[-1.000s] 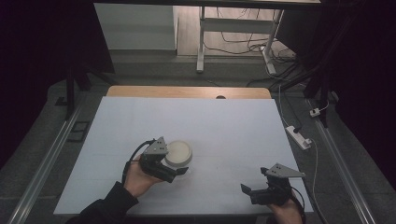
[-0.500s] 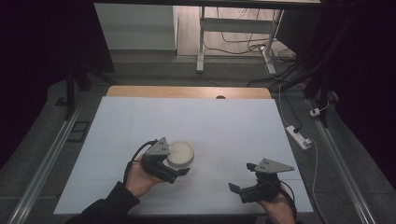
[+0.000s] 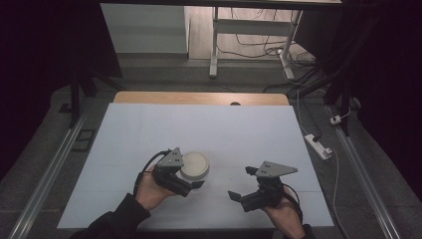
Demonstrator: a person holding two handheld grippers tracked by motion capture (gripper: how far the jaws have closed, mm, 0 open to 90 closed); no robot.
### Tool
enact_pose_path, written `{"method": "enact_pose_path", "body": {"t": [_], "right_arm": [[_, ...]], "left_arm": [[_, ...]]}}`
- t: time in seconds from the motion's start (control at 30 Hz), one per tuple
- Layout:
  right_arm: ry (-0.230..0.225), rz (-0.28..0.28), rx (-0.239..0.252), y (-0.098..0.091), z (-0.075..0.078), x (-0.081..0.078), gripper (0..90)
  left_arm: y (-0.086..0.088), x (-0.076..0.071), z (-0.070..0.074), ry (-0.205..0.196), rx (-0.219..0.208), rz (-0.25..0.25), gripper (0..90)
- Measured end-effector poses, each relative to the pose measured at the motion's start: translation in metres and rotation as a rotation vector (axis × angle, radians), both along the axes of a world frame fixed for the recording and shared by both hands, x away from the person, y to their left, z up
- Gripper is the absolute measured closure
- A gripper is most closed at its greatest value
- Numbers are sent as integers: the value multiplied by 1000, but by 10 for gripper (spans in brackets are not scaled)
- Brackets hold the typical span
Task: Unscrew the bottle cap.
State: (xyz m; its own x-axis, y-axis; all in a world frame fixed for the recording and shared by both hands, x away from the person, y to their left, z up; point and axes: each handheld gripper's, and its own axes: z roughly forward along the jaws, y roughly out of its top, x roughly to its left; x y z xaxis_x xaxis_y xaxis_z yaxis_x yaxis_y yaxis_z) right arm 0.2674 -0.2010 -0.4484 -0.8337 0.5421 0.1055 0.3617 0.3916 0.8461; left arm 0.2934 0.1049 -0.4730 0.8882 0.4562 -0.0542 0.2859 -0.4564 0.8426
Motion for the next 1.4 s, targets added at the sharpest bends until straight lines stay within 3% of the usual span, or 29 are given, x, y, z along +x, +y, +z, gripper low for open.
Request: {"method": "enact_pose_path", "body": {"t": [0.3,0.57,0.83,1.27,1.4], "right_arm": [[-25,27,-20,26,10,5,0],[-18,72,3,49,18,15,0],[-36,97,-12,71,23,21,0],[-60,131,-36,98,21,27,32],[-51,157,-19,99,19,28,65]], "left_arm": [[-4,0,1,6,2,-18,73],[-8,2,2,13,9,-40,73],[-12,1,0,17,14,-56,73],[-15,-3,3,12,5,-83,73],[-14,-3,5,6,0,-95,73]]}}
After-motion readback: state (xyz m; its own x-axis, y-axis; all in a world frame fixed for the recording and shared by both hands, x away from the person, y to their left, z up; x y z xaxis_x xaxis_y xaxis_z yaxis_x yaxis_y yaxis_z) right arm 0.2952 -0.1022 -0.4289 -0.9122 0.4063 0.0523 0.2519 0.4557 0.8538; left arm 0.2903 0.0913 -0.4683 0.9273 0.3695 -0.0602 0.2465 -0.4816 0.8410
